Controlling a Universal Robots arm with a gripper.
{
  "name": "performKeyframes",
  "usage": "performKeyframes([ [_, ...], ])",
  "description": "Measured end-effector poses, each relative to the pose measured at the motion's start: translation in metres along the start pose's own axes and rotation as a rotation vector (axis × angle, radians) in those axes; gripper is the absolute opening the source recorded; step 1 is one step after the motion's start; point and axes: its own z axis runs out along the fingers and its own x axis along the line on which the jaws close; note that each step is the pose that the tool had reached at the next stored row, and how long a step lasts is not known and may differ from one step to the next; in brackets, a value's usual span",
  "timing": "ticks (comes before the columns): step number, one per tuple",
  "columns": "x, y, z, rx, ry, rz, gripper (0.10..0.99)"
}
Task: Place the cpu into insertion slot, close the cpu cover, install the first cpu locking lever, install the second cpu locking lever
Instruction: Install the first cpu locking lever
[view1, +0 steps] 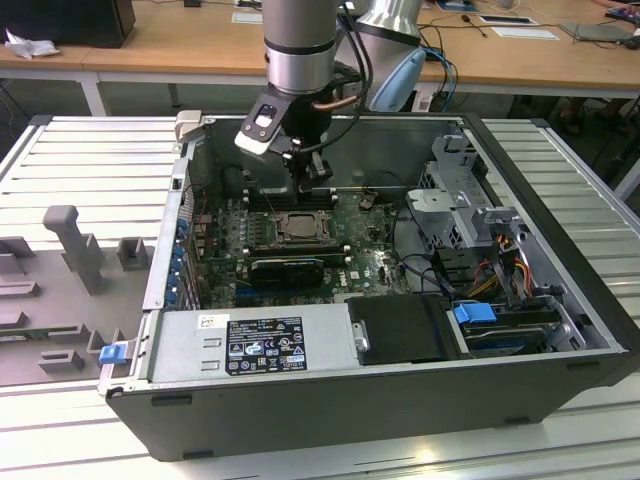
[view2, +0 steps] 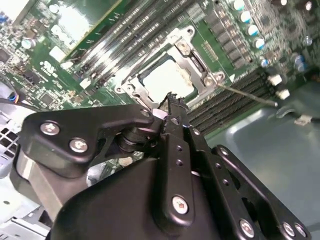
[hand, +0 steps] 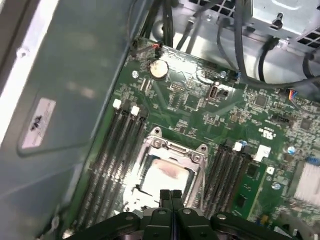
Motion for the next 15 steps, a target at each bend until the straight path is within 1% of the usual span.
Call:
performKeyframes([
  [2,0.0000,0.0000,0.0000,0.000,0.0029,-0.068,0.106],
  [6,0.0000,0.0000,0.0006,0.000,0.0078,-0.149,0.106],
  [7,0.0000,0.0000,0.0008,0.005,0.0118,-0.172,0.106],
  [8,0.0000,-0.0001,0.0008,0.011,0.0175,-0.181,0.106],
  [9,0.0001,-0.0001,0.0009,0.020,0.0241,-0.189,0.106],
  [10,0.0001,-0.0001,0.0010,0.037,0.0345,-0.200,0.106],
  [11,0.0001,-0.0001,0.0018,0.044,0.0383,-0.216,0.106],
  [13,0.0001,-0.0002,0.0021,0.044,0.0392,-0.246,0.106],
  [15,0.0001,-0.0001,0.0023,0.044,0.0404,-0.290,0.106],
])
